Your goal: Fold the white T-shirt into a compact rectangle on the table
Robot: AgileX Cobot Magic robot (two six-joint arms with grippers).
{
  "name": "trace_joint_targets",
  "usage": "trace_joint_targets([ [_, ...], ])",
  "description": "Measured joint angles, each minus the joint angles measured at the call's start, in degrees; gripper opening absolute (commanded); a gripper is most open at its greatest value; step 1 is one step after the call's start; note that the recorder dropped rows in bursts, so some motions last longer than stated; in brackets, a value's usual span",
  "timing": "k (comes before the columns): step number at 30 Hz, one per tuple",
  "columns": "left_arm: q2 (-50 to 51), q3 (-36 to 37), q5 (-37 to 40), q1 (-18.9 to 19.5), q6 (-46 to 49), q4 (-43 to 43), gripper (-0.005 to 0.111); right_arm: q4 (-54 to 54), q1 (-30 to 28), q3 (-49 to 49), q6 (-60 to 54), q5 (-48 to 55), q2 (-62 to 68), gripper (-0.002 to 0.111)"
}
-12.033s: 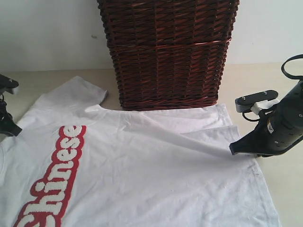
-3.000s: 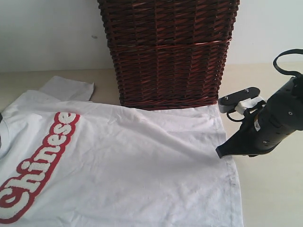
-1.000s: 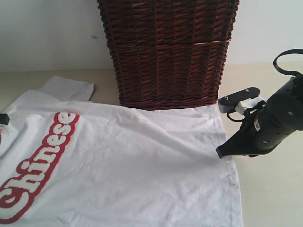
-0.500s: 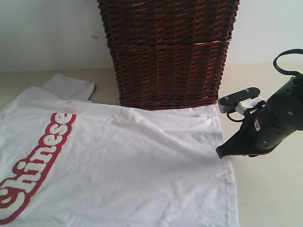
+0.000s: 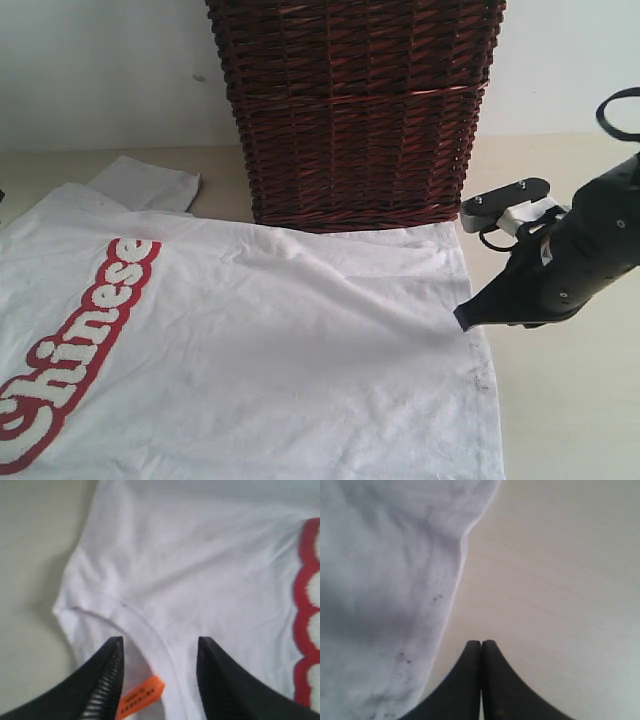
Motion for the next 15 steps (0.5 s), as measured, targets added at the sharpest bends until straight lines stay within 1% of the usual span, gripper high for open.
trace_joint_targets([
  [2, -0.22, 0.0, -0.34, 0.0, 3.68, -4.08, 0.046, 7.45, 0.0, 0.0, -7.24, 0.87, -1.5, 0.0],
  [5, -0.96, 0.0, -2.0, 0.0, 5.51, -5.99, 0.046, 23.67, 0.23, 0.0, -22.88, 4.75, -2.41, 0.0],
  [7, -1.75, 0.0, -3.41, 0.0, 5.99, -6.53, 0.046, 34.94, 1.61, 0.96, -35.88, 7.43, -2.3, 0.0],
  [9, -2.34, 0.0, -4.55, 0.0, 6.13, -6.77, 0.046, 43.55, 3.84, 1.88, -48.43, 9.6, -1.84, 0.0],
  [10, -2.69, 0.0, -5.11, 0.0, 6.24, -6.89, 0.046, 46.5, 5.06, 2.14, -52.88, 10.79, -1.49, 0.0],
  [12, -2.95, 0.0, -5.81, 0.0, 6.26, -7.16, 0.046, 48.71, 7.06, 2.36, -56.84, 12.41, -0.38, 0.0],
  [13, -3.07, 0.0, -5.91, 0.0, 6.38, -7.25, 0.046, 48.34, 7.82, 2.36, -57.04, 12.82, 0.31, 0.0],
  [15, -3.31, 0.0, -6.07, 0.0, 6.38, -8.03, 0.046, 43.97, 8.5, 2.36, -53.06, 12.67, 1.72, 0.0],
])
